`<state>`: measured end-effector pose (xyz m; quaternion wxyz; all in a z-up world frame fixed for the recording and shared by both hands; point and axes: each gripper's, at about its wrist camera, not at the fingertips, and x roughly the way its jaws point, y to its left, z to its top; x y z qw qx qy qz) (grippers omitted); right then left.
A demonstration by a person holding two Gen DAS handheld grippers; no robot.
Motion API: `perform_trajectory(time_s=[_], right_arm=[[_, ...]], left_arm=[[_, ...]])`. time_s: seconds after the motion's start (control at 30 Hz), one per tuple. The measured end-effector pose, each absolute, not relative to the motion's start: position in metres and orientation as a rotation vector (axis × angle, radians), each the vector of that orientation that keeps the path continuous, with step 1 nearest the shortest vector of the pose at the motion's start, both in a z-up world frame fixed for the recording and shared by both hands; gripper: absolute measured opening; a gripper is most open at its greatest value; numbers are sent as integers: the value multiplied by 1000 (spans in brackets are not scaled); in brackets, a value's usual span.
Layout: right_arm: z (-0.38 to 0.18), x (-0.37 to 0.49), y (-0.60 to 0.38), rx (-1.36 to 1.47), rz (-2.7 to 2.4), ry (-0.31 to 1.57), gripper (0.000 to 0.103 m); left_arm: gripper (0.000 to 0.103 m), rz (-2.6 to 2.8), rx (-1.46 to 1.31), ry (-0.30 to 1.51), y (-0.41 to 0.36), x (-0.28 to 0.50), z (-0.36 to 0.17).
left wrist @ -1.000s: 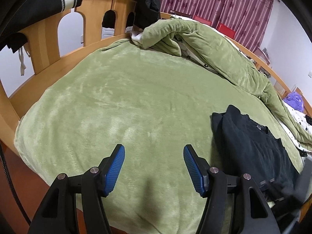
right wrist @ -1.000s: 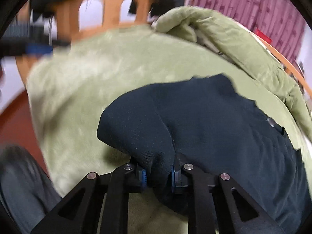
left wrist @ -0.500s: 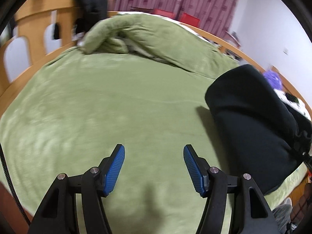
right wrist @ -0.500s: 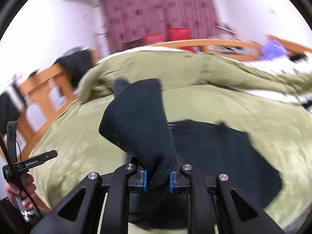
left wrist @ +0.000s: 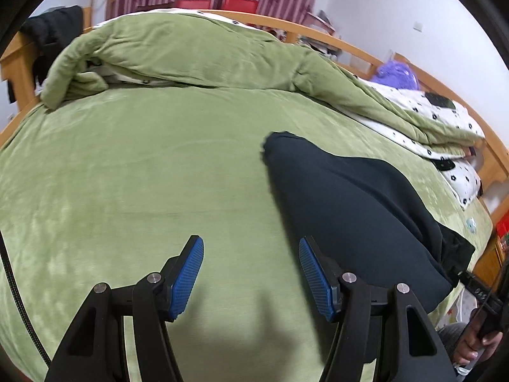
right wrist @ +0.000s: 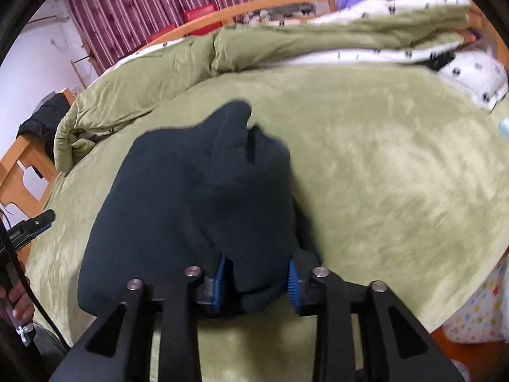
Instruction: Fold small clothes
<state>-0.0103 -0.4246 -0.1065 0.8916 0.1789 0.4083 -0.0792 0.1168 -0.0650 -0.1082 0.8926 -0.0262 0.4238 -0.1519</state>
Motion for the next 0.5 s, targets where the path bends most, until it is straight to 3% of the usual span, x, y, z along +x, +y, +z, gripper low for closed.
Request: perform_trajectory(time_s=[0.5], right_arm=[[-55, 12, -413, 104, -66, 710, 43]], left_arm=[[60, -308, -40, 900, -104, 124, -106]])
